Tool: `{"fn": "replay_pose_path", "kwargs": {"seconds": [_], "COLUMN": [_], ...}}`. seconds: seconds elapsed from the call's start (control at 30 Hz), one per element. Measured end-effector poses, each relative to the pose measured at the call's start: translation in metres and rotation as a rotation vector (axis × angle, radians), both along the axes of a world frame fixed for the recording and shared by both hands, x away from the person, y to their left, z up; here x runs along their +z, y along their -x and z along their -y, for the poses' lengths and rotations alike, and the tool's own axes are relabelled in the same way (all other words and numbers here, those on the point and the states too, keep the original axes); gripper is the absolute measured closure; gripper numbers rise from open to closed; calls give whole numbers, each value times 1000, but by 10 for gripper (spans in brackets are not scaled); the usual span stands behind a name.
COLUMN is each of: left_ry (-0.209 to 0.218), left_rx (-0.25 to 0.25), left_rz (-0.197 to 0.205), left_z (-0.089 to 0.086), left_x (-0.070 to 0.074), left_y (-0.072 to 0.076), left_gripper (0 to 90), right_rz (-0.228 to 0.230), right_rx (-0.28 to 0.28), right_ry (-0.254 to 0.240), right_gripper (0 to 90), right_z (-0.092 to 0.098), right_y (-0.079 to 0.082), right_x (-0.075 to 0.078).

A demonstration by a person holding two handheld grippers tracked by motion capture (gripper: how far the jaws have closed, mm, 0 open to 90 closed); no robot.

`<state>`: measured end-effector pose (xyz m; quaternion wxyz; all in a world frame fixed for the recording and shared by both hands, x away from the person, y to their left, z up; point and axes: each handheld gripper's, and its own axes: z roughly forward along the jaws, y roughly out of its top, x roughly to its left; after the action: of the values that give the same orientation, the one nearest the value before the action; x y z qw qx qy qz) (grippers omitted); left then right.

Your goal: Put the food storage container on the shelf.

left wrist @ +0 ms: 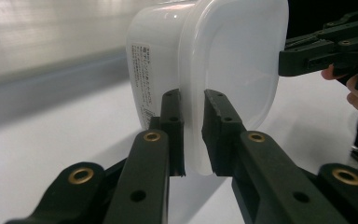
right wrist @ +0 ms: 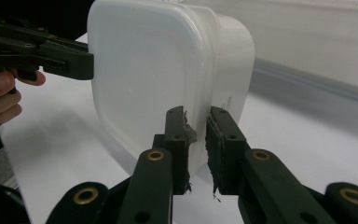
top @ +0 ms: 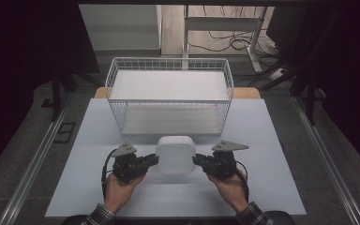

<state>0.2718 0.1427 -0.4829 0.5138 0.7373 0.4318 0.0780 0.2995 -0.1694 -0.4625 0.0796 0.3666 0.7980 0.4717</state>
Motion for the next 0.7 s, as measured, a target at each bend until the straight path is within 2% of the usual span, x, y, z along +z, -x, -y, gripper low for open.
{"fn": "replay_pose_path", "kwargs": {"seconds": [0.1,0.33,0.37,0.4,0.43,0.47,0.5,0.53,0.6,0.7], "left_ry": [-2,-5,-5,-6,-6,-7,-7,-7,-1,-2], "left_rx": [10,28,28,36,36,40,49,49,63,66], "left_rz": [7,18,18,21,21,22,21,21,14,13], "left_z": [-1,-4,-4,-4,-4,-5,-5,-5,-6,-7], "left_x": [2,6,6,6,6,6,4,4,2,0], "left_y": [-6,-34,-34,-41,-41,-45,-54,-54,-66,-73], "left_gripper": [791,789,790,789,789,789,789,789,788,787], "right_rz": [8,28,27,28,28,29,31,28,26,23], "right_rx": [-2,-18,-21,-25,-25,-29,-33,-37,-44,-50], "right_ry": [1,-11,-13,-16,-16,-14,-16,-17,-17,-16], "right_gripper": [780,778,777,777,777,776,775,775,774,774], "right_z": [-1,-8,-8,-9,-9,-11,-11,-12,-15,-16], "right_y": [-5,-33,-37,-42,-42,-50,-54,-59,-68,-76], "right_x": [1,3,3,2,2,1,1,0,-2,-4]}}
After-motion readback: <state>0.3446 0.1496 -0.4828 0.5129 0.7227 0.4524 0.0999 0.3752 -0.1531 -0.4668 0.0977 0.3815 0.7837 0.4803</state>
